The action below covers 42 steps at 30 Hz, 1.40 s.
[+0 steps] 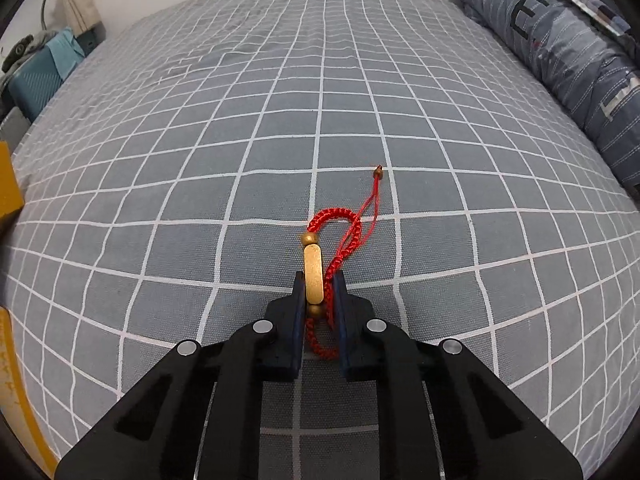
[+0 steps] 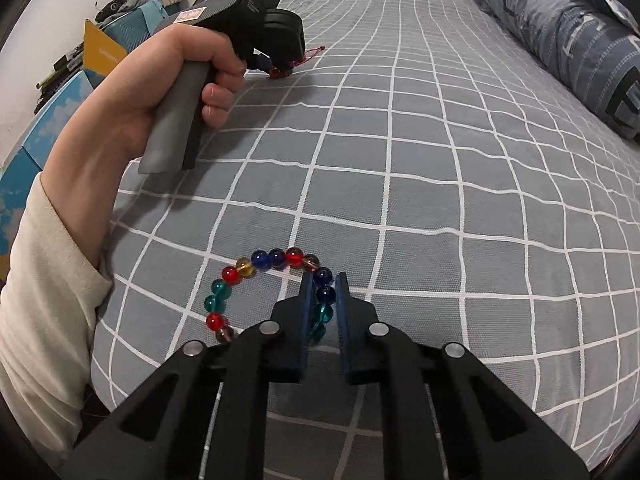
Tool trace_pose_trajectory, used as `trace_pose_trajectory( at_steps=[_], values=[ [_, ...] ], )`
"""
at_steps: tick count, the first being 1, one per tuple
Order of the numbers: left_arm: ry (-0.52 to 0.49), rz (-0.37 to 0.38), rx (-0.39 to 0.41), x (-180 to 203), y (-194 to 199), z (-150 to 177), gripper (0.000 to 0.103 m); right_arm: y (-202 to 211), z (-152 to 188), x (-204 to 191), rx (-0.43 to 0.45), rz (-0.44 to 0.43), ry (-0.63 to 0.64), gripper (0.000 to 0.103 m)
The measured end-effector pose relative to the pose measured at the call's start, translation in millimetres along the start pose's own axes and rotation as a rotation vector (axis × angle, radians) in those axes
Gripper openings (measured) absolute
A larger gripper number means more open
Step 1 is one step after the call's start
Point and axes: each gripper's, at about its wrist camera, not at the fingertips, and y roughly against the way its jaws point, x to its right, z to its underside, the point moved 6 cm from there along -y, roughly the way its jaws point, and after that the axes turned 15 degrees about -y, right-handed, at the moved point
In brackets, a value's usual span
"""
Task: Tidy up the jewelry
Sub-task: 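Grasp second red string bracelet with left tool while right tool grasps multicolour bead bracelet, then carry the red string and multicolour bracelets over the white box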
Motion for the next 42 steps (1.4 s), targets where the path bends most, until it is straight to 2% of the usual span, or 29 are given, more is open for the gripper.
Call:
trace_pose_trajectory(
  at_steps=[10, 19, 34, 42],
  values=[
    [0.016, 0.002, 0.005, 0.8, -0.4, -4.3, 0.012, 5.7, -1.4, -3.4, 0.018, -0.021, -0.003, 0.009],
    [0.041, 0.009, 0.017, -5.6, 14.1, -0.1, 0.012, 18.9, -8.0, -7.5, 0.072, -0.071, -0.014, 0.009],
    [0.016, 0.028, 0.055, -1.6, 53.9, 24.7, 0.012, 30.8, -14.9, -12.3, 0.138, -0.098, -0.009, 0.009],
    [-0.001, 0.045, 0.087, -2.2, 90.3, 36.9, 0.012, 41.5, -15.1, -17.9, 0.149, -0.13, -0.035, 0.009]
  ],
)
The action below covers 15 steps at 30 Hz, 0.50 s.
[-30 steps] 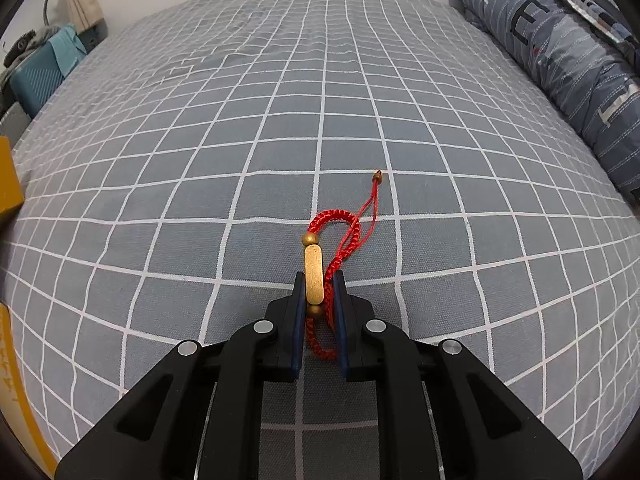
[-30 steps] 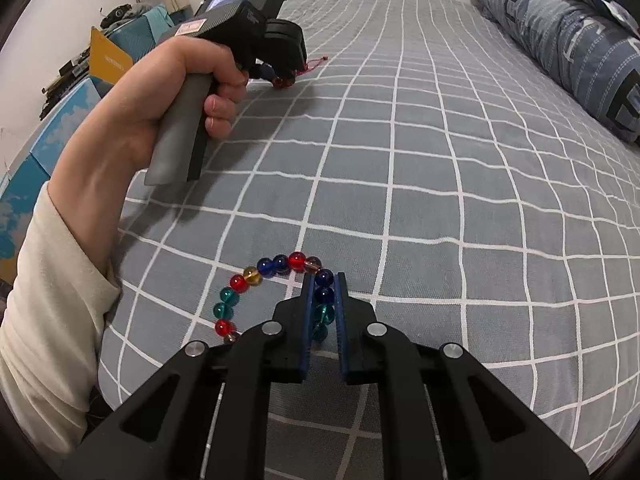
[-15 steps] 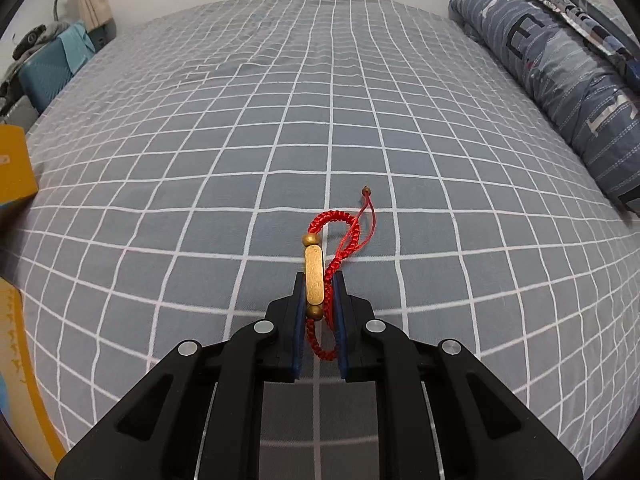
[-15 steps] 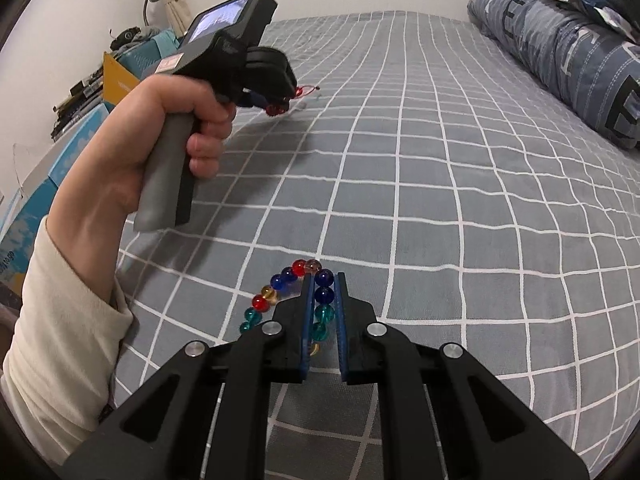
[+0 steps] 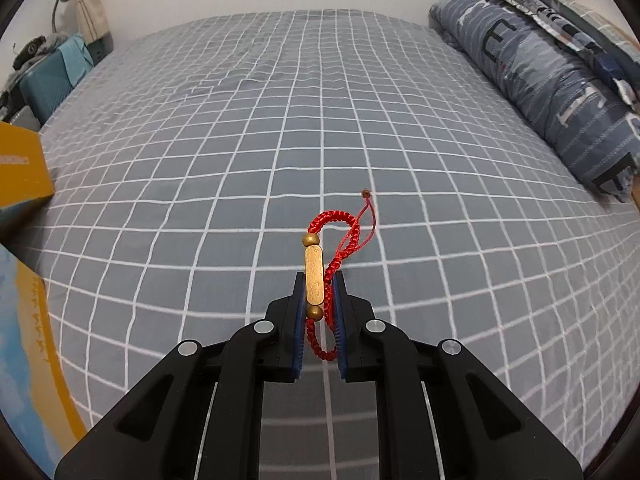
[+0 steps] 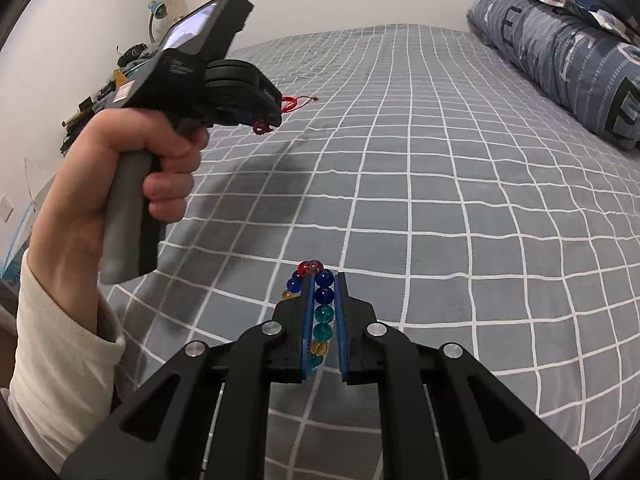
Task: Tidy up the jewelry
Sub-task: 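Carry the red string and multicolour bracelets over the white box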
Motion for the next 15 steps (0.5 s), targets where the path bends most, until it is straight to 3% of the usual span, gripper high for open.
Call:
trace_pose_trajectory(
  at_steps=[15],
  values=[
    [-0.01, -0.02, 0.037, -9.0, 55.6, 11.3, 0.012, 33.6, -26.0, -12.3, 0.065, 0.001, -0.024, 0.009]
  ],
)
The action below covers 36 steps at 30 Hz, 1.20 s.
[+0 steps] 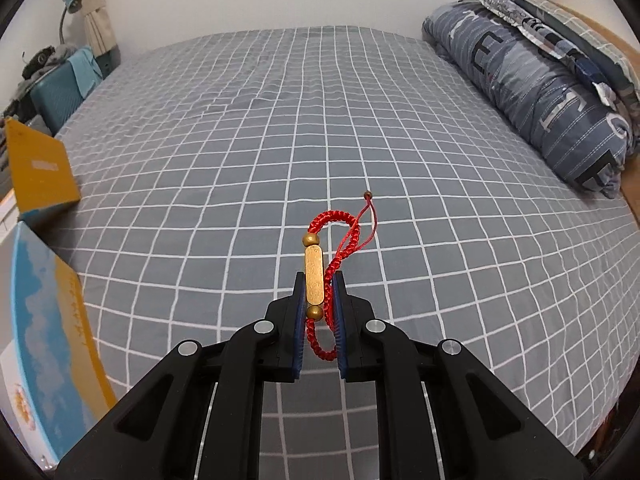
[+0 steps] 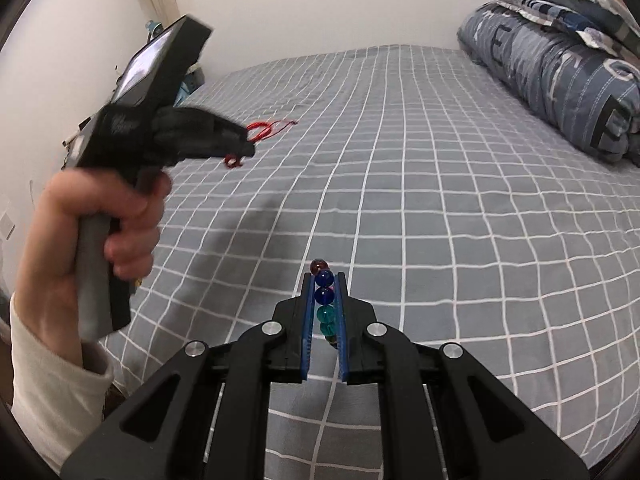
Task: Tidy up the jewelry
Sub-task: 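Carry the red string and multicolour bracelets over the white box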
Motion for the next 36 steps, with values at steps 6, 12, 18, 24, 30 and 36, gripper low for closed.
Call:
trace_pose_trajectory(
  at_steps=[6, 12, 18, 24, 30, 36],
  values=[
    [0.013, -0.015, 0.017, -4.0, 26.7, 7.3, 0.012, 2.3, -19.1, -4.6, 0.011, 0.015, -0.017, 0.009],
    [0.014, -0.041, 0.032, -8.3, 52.9, 19.6, 0.012, 7.7, -39.7, -15.6, 0.053, 0.042, -0.009, 0.009],
    [0.043, -0.056, 0.046, -19.0, 76.0, 37.8, 0.012, 3.8, -51.1, -30.9, 0.059, 0.045, -0.008, 0.009],
    [0.063, -0.058, 0.044, -31.8, 91.7, 58.6, 0.012, -1.7, -61.5, -50.5, 0.041, 0.043, -0.007, 0.009],
    [0.084, -0.088, 0.042, -54.4, 105.9, 73.9, 0.012, -4.8, -64.7, -68.8, 0.036, 0.06, 0.005, 0.009],
    [0.112, -0.105, 0.052, -79.4, 123.3, 80.7, 0.012, -6.6, -76.3, -97.9, 0.036, 0.059, 0.022, 0.009]
  ],
)
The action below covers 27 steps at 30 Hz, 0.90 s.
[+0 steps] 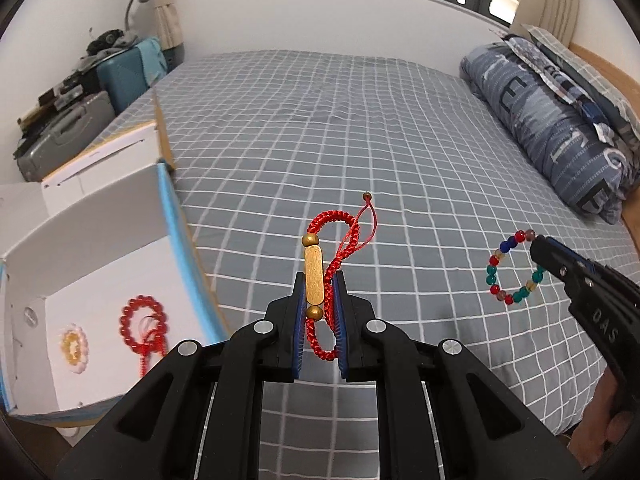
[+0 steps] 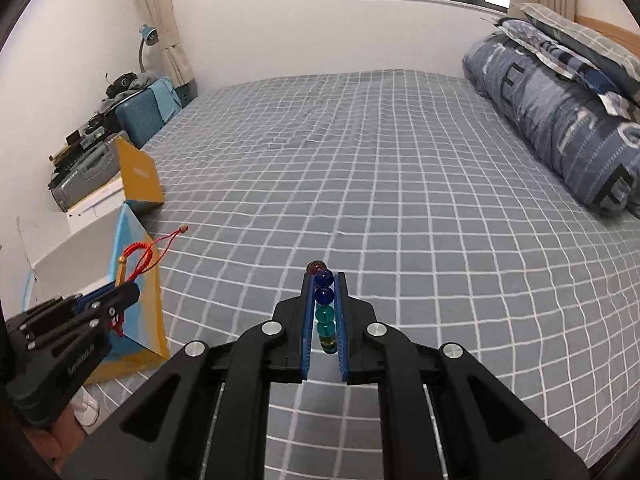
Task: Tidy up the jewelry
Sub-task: 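Carry the red string and multicolour bracelets over the white box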
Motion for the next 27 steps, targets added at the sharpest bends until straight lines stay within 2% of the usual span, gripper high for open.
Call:
trace_pose_trajectory(
  at_steps=[4, 8, 15, 22, 27],
  values=[
    [0.021, -0.034, 0.012, -25.8, 14.2, 0.6, 0.012, 1.9, -8.5, -25.5, 0.023, 0.005, 0.029, 0.009],
    [0.067, -0.05, 0.016, -63.2, 26.3, 4.5, 0.012, 3.6, -11.6, -60.4, 0.022, -0.026, 0.067, 0.009],
    [0.153, -0.125, 0.014, -132.6, 49.0, 27.8, 0.012, 6.3, -8.1, -134.3, 0.009, -0.128, 0.129, 0.009],
    [0.237, -0.214, -0.035, -205.3, 62.2, 63.8, 0.013, 6.5, 9.6, -225.5, -0.01, -0.239, 0.207, 0.009],
    [0.302, -0.245, -0.087, -246.4, 62.1, 90.5, 0.013, 3.9, 31.9, -281.5, -0.038, -0.293, 0.275, 0.009]
  ],
)
